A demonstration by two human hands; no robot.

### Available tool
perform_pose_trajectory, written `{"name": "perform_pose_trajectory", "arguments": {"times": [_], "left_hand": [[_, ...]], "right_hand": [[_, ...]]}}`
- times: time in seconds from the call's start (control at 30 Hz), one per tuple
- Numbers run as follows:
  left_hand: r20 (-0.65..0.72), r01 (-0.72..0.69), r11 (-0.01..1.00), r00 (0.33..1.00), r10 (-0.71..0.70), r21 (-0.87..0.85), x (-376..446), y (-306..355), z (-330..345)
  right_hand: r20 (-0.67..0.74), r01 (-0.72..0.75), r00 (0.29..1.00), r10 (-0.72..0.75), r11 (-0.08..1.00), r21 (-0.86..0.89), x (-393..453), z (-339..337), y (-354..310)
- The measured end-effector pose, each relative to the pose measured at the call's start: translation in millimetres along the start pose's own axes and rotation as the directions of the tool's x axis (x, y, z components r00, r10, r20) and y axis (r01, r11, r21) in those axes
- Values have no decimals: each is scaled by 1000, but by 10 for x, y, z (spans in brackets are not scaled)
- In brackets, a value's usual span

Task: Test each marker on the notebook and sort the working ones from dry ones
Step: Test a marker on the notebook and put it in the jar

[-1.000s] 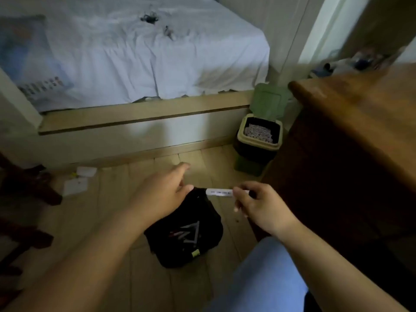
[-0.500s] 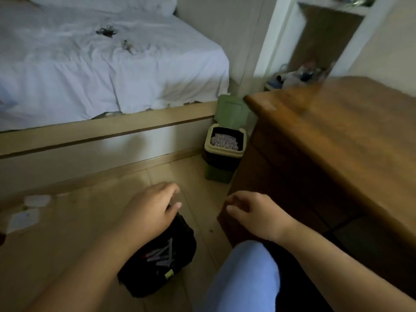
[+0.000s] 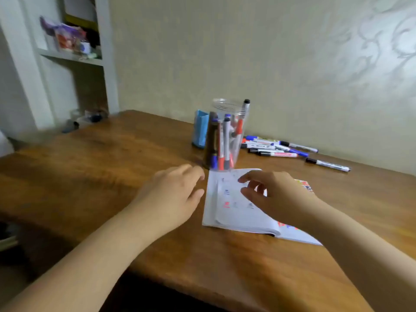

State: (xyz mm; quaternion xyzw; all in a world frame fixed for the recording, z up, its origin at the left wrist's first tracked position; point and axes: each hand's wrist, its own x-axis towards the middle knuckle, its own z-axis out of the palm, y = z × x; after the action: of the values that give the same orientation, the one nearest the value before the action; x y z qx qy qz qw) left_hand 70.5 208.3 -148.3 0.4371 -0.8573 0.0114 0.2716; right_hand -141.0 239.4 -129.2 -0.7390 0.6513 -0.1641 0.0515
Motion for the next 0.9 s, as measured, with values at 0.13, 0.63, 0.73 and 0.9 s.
{"name": "perform_pose_trajectory", "arguments": {"times": [0.13, 0.63, 0.73, 0.9], "left_hand": [[18, -156, 985, 987, 158, -66, 671, 547, 401], [15, -212, 966, 976, 216, -151, 1384, 712, 1378], [-6, -245, 959, 969, 246, -142, 1377, 722, 1391], [-26, -324, 942, 946, 323, -82, 1342, 713, 1400]], "right_hand": [[-43, -178, 984, 175, 981, -83, -31, -256, 849], [-168, -541, 841, 515, 806, -241, 841, -112, 2846], [-169, -532, 846, 505, 802, -270, 1109, -37, 3045], [-181, -572, 820, 543, 765, -295, 1348, -30, 3125]]}}
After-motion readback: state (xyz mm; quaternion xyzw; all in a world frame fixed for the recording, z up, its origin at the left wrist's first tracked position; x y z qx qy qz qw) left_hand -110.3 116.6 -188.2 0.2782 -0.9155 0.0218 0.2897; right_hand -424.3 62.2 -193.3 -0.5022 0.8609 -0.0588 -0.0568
